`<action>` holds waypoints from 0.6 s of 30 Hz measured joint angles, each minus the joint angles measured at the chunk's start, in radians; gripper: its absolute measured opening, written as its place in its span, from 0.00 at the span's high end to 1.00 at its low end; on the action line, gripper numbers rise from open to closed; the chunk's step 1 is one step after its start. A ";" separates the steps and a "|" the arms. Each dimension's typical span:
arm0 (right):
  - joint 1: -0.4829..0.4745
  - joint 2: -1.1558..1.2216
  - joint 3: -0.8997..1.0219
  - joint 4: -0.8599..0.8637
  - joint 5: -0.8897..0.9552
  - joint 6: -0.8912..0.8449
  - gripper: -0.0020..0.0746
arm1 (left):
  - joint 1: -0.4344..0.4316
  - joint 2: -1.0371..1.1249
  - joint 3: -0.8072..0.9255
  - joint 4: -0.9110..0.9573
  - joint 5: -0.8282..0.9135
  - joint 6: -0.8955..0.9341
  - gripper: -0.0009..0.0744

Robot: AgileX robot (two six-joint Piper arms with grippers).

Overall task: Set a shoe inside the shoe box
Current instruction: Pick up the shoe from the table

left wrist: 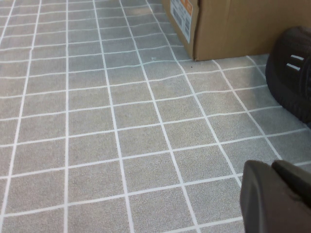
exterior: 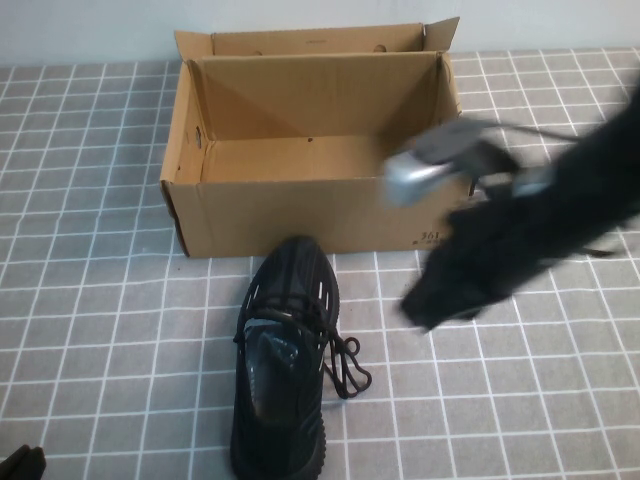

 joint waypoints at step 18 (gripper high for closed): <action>0.201 0.413 -0.533 -0.111 0.184 -0.114 0.39 | 0.000 0.000 0.000 0.000 0.000 0.000 0.99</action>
